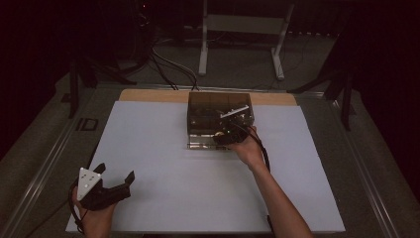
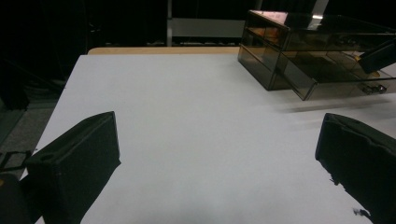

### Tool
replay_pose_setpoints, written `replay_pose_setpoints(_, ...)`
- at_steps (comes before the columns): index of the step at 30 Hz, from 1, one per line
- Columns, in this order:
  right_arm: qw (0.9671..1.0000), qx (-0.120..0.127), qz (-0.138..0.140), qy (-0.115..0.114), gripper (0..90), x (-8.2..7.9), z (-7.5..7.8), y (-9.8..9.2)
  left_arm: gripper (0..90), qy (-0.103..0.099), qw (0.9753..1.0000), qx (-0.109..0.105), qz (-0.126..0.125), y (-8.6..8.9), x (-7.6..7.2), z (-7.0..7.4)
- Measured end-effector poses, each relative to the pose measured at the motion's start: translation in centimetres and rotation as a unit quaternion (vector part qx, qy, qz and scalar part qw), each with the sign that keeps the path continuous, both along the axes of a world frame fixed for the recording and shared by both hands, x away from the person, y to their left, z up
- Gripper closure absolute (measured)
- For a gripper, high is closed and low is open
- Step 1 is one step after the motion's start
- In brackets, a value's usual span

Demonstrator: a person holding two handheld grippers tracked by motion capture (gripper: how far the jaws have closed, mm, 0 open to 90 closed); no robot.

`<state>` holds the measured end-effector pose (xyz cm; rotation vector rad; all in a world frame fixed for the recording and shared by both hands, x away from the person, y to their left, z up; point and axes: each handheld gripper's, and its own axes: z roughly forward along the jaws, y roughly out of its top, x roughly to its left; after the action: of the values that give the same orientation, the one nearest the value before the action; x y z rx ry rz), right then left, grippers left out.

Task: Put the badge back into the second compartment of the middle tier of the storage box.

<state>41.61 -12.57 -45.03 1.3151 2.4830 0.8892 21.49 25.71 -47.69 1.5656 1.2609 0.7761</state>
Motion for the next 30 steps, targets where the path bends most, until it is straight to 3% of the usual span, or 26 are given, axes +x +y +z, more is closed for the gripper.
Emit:
replay_pose_setpoints(11, 1.0, -0.001, -0.005, 0.007, 46.8, 0.17, -0.36, 0.01, 1.1, 0.0, 1.0, -0.001, 0.0, 0.02, 0.0, 0.0)
replay_pose_setpoints(12, 0.9999, 0.006, -0.01, 0.008, 38.8, 0.24, -0.38, -0.09, 1.1, 0.0, 1.0, 0.0, 0.0, 0.01, -0.01, 0.0)
replay_pose_setpoints(15, 0.9997, 0.019, -0.01, 0.012, 32.8, 0.24, -0.32, -0.21, 1.1, 0.0, 1.0, -0.001, 0.0, 0.01, -0.01, 0.0)
replay_pose_setpoints(16, 0.9997, 0.02, -0.013, 0.007, 23.4, 0.09, -0.17, -0.23, 1.1, 0.0, 1.0, -0.001, 0.0, 0.01, -0.01, 0.0)
replay_pose_setpoints(19, 0.9996, 0.021, -0.016, 0.0, 16.4, -0.1, 0.11, -0.31, 1.1, 0.0, 1.0, -0.001, -0.001, -0.02, 0.0, -0.01)
replay_pose_setpoints(30, 0.9995, 0.028, -0.014, -0.003, 10.8, -0.68, 0.59, -0.7, 1.1, -0.001, 1.0, 0.0, -0.001, -0.09, 0.1, 0.01)
